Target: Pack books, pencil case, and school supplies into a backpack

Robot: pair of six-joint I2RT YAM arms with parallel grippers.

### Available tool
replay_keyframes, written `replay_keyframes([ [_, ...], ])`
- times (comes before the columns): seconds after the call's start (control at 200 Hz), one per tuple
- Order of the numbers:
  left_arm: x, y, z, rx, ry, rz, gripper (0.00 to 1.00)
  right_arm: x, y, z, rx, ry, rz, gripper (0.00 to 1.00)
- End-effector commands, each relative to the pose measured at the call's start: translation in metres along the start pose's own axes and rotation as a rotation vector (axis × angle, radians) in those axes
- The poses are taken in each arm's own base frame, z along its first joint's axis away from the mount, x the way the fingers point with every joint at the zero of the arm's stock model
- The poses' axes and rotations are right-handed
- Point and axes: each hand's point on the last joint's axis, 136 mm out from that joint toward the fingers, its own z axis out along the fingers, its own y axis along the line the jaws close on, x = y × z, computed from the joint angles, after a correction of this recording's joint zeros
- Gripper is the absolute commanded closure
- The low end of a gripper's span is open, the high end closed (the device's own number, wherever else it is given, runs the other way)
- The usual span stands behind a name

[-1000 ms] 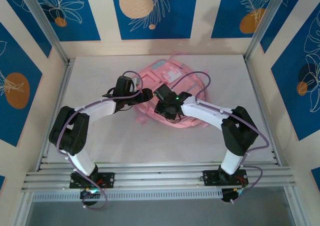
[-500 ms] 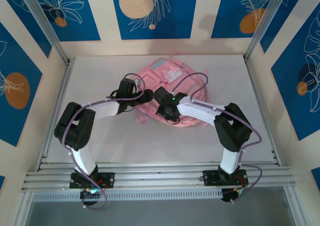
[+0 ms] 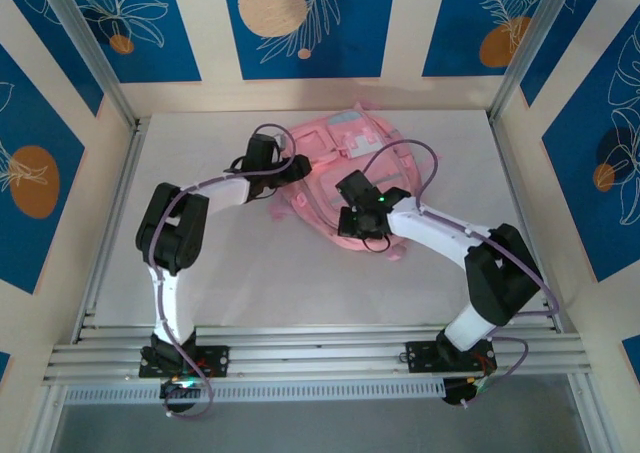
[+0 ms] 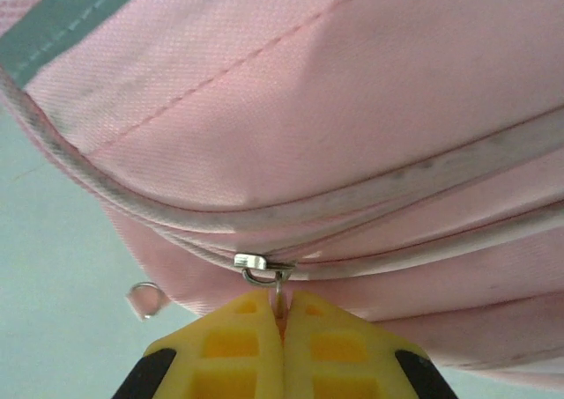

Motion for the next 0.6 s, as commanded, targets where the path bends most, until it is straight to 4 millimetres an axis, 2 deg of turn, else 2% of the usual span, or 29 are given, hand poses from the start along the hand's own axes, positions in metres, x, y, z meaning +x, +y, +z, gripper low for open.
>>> replay_keyframes([
  [0.0,-0.015,0.063,0.001,-0.194,0.028,-0.029,0.34,0.032,-0.019,-0.011,-0.035,0.186,-0.096,1.00],
  [0.065,-0.008,0.047,-0.009,-0.134,0.075,-0.048,0.32,0.019,0.009,-0.016,-0.162,0.171,-0.127,1.00],
  [0.155,0.005,0.024,-0.034,-0.075,0.090,-0.091,0.29,0.005,0.050,-0.024,-0.334,0.166,-0.190,1.00],
  [0.235,0.023,0.012,-0.055,-0.066,0.105,-0.107,0.26,-0.005,0.078,-0.028,-0.448,0.157,-0.244,1.00],
  [0.34,0.044,0.001,-0.078,-0.055,0.108,-0.132,0.24,-0.015,0.102,-0.029,-0.529,0.142,-0.303,1.00],
  [0.435,0.055,-0.002,-0.087,-0.025,0.097,-0.202,0.24,-0.019,0.121,-0.029,-0.593,0.134,-0.341,1.00],
  [0.595,0.051,-0.017,-0.087,0.027,0.078,-0.246,0.24,-0.011,0.143,-0.027,-0.652,0.137,-0.388,1.00],
])
